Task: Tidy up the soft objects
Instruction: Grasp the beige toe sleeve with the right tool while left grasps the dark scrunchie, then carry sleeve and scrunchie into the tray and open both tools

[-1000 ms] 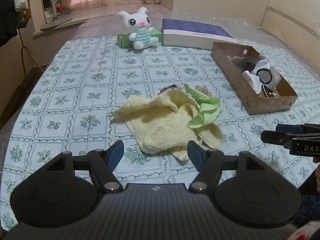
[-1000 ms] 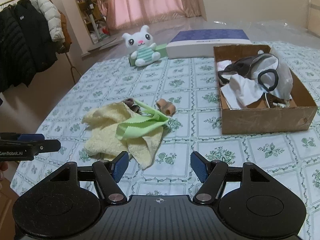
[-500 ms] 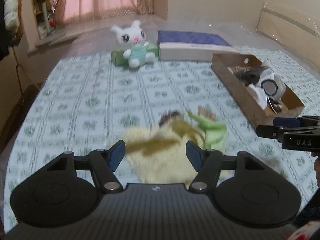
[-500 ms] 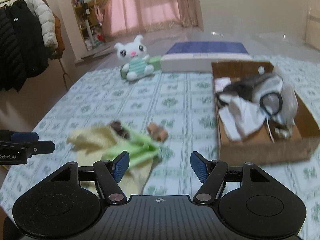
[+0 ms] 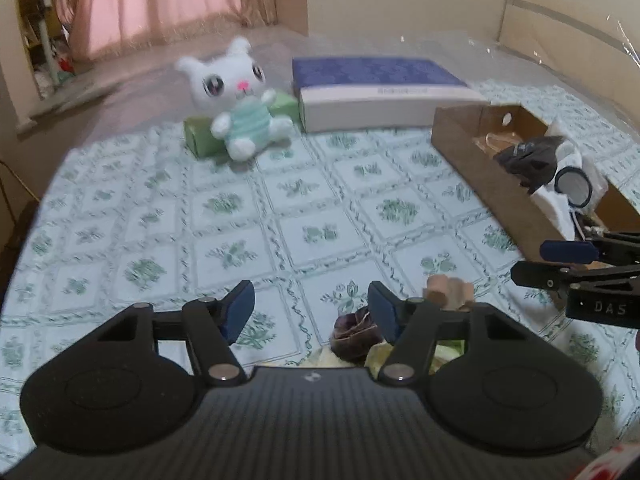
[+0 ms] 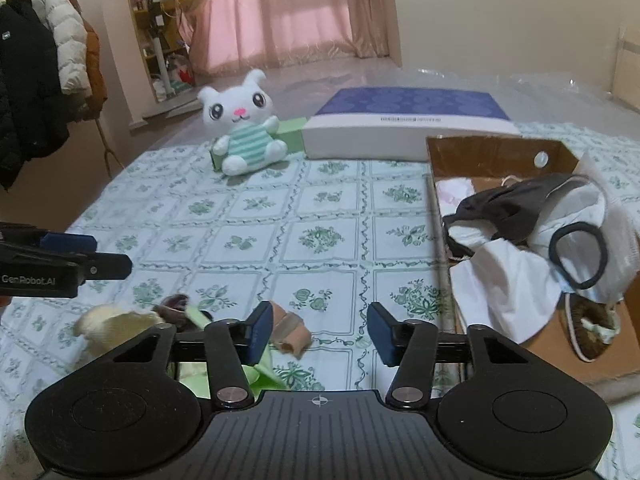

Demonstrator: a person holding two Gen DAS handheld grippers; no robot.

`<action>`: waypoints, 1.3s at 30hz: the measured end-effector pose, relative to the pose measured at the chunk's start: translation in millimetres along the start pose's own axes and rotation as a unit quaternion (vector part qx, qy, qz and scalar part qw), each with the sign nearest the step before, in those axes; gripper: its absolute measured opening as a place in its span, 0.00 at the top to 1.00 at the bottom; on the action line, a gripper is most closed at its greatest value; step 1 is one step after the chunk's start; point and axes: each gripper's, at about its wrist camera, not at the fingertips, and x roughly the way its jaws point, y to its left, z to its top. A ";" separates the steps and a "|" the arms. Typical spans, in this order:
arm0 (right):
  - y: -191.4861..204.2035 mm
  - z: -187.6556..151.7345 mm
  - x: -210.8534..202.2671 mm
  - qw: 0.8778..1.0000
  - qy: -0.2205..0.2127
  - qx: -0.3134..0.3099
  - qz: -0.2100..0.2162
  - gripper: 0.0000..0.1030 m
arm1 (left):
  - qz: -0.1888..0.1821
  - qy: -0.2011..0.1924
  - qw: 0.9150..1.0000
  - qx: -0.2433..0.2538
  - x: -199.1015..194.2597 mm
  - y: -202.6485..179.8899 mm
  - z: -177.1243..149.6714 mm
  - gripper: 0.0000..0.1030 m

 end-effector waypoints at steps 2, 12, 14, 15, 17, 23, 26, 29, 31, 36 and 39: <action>-3.1 -2.4 12.0 1.000 0.007 0.000 0.001 0.55 | -0.013 0.010 1.000 -0.001 11.7 0.0 -2.9 0.49; 3.6 -26.4 42.5 0.999 0.034 -0.015 0.028 0.56 | -0.058 0.044 0.997 0.028 40.4 -24.9 -28.3 0.49; 7.8 -28.4 47.5 0.999 0.038 -0.022 0.027 0.56 | -0.059 0.049 0.997 0.017 46.6 -21.9 -27.5 0.49; 9.4 -28.6 49.4 0.999 0.039 -0.024 0.024 0.56 | -0.063 0.048 0.997 0.012 48.2 -20.4 -26.0 0.49; 10.2 -27.9 52.8 0.999 0.039 -0.025 0.021 0.56 | -0.073 0.046 0.996 0.006 50.2 -18.0 -22.0 0.49; 11.6 -22.9 64.9 0.998 0.045 -0.027 0.020 0.51 | -0.076 0.063 0.995 -0.005 64.2 -12.7 -15.2 0.57; 13.3 -22.3 69.1 0.998 0.048 -0.024 0.023 0.45 | -0.079 0.062 0.995 -0.011 68.0 -10.5 -15.0 0.66; 16.5 -22.1 74.4 0.998 0.049 -0.025 0.013 0.45 | -0.077 0.055 0.995 -0.009 68.9 -10.4 -14.6 0.69; 17.3 -21.9 78.9 0.999 0.048 -0.021 0.009 0.45 | -0.077 0.053 0.995 -0.017 69.0 -7.8 -13.1 0.70; 17.8 -19.4 85.1 0.999 0.041 -0.018 0.006 0.57 | -0.073 0.043 0.996 -0.026 64.6 -4.2 -8.8 0.73; 19.7 -18.5 87.1 0.999 0.041 -0.031 0.009 0.71 | -0.073 0.037 0.996 -0.031 60.8 -2.6 -6.6 0.74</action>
